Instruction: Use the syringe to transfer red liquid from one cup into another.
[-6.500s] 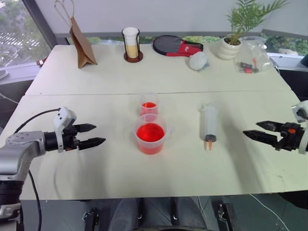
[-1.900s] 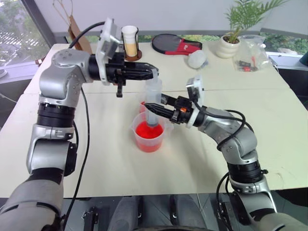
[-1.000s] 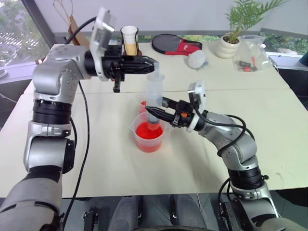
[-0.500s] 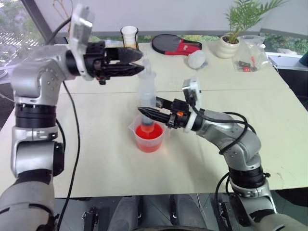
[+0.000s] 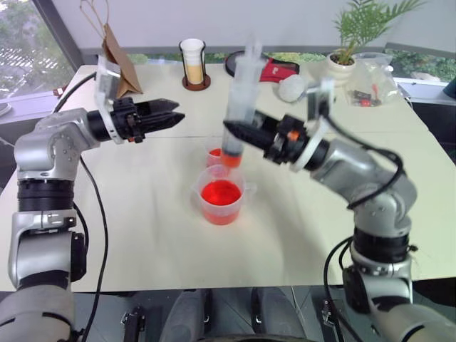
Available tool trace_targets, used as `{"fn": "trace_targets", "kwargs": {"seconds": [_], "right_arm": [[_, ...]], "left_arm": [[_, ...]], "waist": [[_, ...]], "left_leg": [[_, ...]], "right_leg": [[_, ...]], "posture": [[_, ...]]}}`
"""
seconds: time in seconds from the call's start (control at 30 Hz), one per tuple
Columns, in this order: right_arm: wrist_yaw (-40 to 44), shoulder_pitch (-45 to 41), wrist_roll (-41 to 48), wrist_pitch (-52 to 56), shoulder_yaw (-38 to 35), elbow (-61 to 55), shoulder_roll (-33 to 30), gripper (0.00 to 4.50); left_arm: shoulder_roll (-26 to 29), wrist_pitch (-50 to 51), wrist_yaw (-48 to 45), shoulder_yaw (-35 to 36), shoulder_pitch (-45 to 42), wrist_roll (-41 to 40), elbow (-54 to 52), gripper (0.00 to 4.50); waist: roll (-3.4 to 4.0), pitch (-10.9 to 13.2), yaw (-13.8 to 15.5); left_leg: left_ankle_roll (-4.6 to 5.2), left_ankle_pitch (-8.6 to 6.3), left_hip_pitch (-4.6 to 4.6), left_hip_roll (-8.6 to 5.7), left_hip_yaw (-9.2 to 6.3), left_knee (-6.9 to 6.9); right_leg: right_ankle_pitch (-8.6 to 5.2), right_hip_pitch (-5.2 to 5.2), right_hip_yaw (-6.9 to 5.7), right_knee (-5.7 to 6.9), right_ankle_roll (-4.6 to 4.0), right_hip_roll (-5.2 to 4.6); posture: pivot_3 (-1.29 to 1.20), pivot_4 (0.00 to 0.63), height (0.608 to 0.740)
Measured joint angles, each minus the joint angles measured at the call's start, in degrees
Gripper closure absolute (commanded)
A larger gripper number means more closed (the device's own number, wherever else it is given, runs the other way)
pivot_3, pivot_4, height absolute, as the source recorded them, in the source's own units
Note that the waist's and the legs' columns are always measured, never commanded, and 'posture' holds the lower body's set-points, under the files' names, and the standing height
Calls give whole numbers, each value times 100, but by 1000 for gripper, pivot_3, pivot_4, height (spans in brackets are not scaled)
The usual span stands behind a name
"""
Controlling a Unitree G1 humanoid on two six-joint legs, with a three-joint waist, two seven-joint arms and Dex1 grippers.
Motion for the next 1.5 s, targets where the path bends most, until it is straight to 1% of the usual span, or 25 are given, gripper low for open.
{"fn": "trace_targets", "kwargs": {"seconds": [0.07, 0.2, 0.3, 0.4, 0.53, 0.77, 0.93, 1.13, 1.4, 1.43, 1.47, 1.5], "right_arm": [[102, -655, -5, -104, -139, 629, -78, 3116], [410, -1463, -389, -667, -108, 1794, -55, 3116], [784, -1736, -893, -1240, 158, 2774, 77, 3116], [1155, -1798, -1297, -1673, 408, 3613, 273, 3116], [1506, -1799, -1681, -2071, 662, 4190, 481, 3116], [1841, -1797, -2081, -2458, 818, 4436, 603, 3116], [2005, -1769, -2354, -2713, 910, 4530, 665, 3116], [2120, -1635, -2630, -2983, 946, 4592, 685, 3116], [2210, -1553, -2817, -3136, 1000, 4591, 804, 3116], [2210, -1531, -2835, -3140, 998, 4592, 806, 3116], [2210, -1512, -2850, -3140, 998, 4591, 809, 3116], [2191, -1497, -2877, -3134, 995, 4592, 814, 3116]], "left_arm": [[-34, -231, 56, 6, -122, 106, 287, 2082], [-150, -584, 62, 1, -262, 258, 580, 2082], [-258, -780, 70, -2, -328, 357, 750, 2082], [-441, -1087, 205, 17, -466, 428, 957, 2082], [-510, -1469, 339, 120, -824, 530, 1420, 2082], [-540, -1955, 214, 211, -1786, 641, 2138, 2082], [-801, -2381, -128, 110, -2486, 869, 2561, 2082], [-1066, -2663, -354, 89, -2642, 1063, 3151, 2082], [-1311, -3115, -453, 44, -2858, 1413, 3530, 2082], [-1313, -3202, -454, 32, -2865, 1482, 3575, 2612], [-1319, -3276, -454, 9, -2866, 1539, 3622, 2918], [-1343, -3336, -467, -13, -2865, 1580, 3668, 3407]], "waist": [[0, 0, -9], [0, 0, -19], [0, 0, -29], [0, 0, -21], [0, 0, -43], [0, 0, -24], [0, 0, -40], [0, 1, -59], [0, 1, -49], [0, 1, -47], [0, 1, -45], [0, 1, -41]], "left_leg": [[0, 0, 1, 0, 1, -1], [0, 0, 2, 1, 2, -5], [0, 0, 0, 1, 5, -5], [-2, 1, -2, 1, 5, -5], [-18, 10, -3, 1, 5, -6], [-20, 12, -5, 0, 5, -6], [-20, 11, -4, -2, 6, -6], [-19, 11, -4, 2, 7, -8], [-18, 10, -5, 1, 8, -7], [-17, 10, -4, 1, 8, -7], [-17, 10, -5, 1, 8, -7], [-17, 10, -5, 1, 8, -7]], "right_leg": [[0, -1, 0, 1, 0, 0], [0, -1, 0, 2, 0, 2], [0, -1, 0, 4, 0, 2], [0, -1, 0, 8, 0, 1], [0, -5, 0, 9, 0, 2], [0, -5, -2, 9, 1, 1], [0, -4, -2, 8, 1, 2], [0, -7, -2, 9, 1, 5], [0, -7, -2, 9, 1, 4], [0, -7, -2, 9, 1, 3], [0, -7, -2, 9, 1, 3], [0, -7, -2, 9, 1, 3]], "posture": [[0, 150, 740], [0, 150, 740], [0, 150, 740], [0, 150, 740], [0, 150, 740], [0, 150, 740], [0, 150, 740], [0, 150, 740], [0, 150, 740], [0, 150, 740], [0, 150, 740], [0, 150, 740]]}}
